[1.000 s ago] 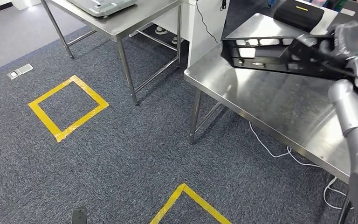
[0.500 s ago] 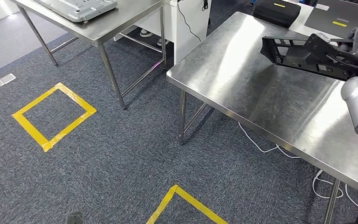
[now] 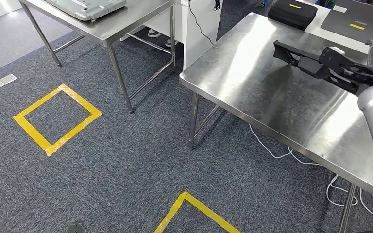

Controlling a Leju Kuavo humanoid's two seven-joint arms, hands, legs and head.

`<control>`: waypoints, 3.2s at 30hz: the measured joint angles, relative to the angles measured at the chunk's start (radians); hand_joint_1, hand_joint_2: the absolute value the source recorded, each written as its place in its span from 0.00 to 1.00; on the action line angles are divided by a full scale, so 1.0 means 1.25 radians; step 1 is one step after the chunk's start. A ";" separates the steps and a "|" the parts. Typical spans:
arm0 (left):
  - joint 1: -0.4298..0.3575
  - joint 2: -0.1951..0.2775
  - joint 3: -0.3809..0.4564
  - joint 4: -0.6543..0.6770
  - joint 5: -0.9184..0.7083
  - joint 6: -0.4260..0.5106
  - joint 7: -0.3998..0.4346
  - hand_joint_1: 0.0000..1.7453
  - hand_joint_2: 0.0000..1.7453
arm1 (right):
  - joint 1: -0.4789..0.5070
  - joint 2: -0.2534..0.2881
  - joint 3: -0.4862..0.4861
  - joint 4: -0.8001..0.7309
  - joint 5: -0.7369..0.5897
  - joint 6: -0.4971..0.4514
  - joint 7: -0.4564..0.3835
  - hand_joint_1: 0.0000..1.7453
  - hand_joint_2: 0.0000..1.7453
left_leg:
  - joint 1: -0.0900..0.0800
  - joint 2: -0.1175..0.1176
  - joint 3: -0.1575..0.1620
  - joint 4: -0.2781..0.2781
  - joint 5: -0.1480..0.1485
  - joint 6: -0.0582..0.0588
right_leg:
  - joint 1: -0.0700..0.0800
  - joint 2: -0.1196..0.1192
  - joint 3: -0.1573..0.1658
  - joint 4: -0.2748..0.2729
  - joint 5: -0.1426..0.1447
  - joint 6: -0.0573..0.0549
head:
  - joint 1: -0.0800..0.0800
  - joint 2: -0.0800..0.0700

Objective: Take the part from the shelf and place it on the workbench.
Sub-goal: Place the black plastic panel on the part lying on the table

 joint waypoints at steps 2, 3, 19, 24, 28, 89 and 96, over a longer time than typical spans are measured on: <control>0.000 0.001 0.000 0.000 -0.007 -0.008 0.024 0.00 0.00 | 0.000 0.004 0.000 0.009 0.007 0.027 0.010 0.00 0.00 | 0.000 0.000 0.000 0.000 0.001 0.001 | 0.000 0.000 0.000 0.000 0.001 0.001 | 0.000 0.000; 0.000 0.001 0.000 0.000 -0.010 -0.013 0.032 0.00 0.00 | 0.000 0.006 0.000 0.013 0.010 0.039 0.015 0.00 0.25 | 0.000 0.000 0.000 0.000 0.001 0.001 | 0.001 0.000 0.000 0.000 0.001 0.001 | 0.000 0.000; 0.002 0.001 -0.017 0.000 -0.039 -0.020 0.068 0.00 0.00 | 0.000 0.026 0.000 0.029 0.021 0.107 0.055 0.00 1.00 | 0.003 0.000 0.000 -0.001 0.001 0.001 | 0.003 0.000 -0.001 0.000 0.001 0.001 | 0.000 0.000; 0.002 0.001 -0.017 0.000 -0.039 -0.019 0.071 0.00 0.00 | 0.000 0.029 0.000 0.030 0.022 0.118 0.056 0.00 1.00 | 0.003 0.000 0.000 -0.001 0.001 0.001 | 0.003 0.000 -0.001 0.000 0.001 0.001 | 0.000 0.000; 0.003 0.001 -0.017 0.000 -0.040 -0.019 0.074 0.00 0.00 | 0.000 0.031 0.000 0.033 0.022 0.124 0.056 0.00 1.00 | 0.003 0.000 0.000 -0.001 0.001 0.001 | 0.003 0.000 -0.001 0.000 0.001 0.001 | 0.000 0.000; 0.010 0.005 -0.017 0.001 -0.061 -0.047 0.133 0.00 0.00 | 0.002 0.048 -0.020 0.031 0.060 0.046 0.046 0.00 1.00 | 0.002 -0.027 -0.037 0.074 -0.016 0.024 | 0.006 0.057 0.015 0.006 -0.013 -0.027 | -0.005 0.000; 0.008 0.005 -0.017 0.001 -0.063 -0.046 0.134 0.00 0.00 | 0.006 0.038 -0.021 0.030 0.066 0.044 0.048 0.00 1.00 | -0.004 -0.016 0.035 -0.062 0.027 0.045 | 0.009 0.054 -0.003 0.022 -0.024 -0.018 | -0.003 0.000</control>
